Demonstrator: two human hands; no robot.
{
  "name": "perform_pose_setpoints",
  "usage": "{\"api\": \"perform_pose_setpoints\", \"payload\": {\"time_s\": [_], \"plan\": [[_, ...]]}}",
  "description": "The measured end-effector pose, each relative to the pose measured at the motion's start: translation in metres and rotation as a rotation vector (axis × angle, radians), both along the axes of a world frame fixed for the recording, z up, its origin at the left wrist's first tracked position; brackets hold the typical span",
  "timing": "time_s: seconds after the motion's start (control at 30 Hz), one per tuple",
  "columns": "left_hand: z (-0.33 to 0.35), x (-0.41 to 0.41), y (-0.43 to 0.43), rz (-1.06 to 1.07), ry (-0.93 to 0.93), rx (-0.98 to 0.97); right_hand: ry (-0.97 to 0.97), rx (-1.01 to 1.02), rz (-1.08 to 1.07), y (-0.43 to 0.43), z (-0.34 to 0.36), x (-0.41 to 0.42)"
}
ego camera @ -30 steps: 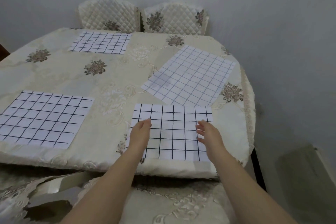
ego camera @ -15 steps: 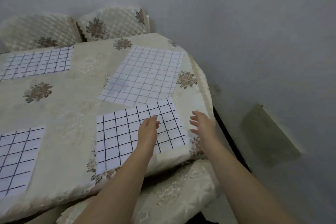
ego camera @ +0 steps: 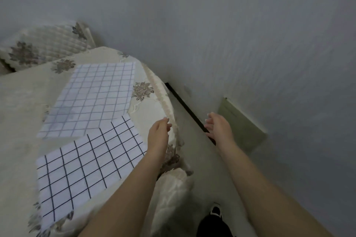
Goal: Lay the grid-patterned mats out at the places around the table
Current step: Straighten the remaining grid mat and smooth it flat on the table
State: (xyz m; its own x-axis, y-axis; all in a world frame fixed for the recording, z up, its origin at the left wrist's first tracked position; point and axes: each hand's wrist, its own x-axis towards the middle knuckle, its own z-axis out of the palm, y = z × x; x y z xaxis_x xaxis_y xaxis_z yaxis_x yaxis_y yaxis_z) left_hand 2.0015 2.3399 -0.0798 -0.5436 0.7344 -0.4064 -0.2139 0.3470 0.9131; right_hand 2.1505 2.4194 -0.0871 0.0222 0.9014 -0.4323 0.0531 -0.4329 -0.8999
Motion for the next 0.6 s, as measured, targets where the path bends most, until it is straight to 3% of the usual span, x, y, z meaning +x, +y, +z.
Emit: {"api": "perform_pose_setpoints", "payload": {"time_s": [0.37,0.6], "plan": [[-0.013,0.084,0.095,0.07,0.022,0.015,0.001,0.02,0.059,0.1,-0.005,0.088],[-0.024,0.097,0.12,0.173,0.02,-0.009,0.024,-0.002,0.148,0.136,-0.017,0.098]]}}
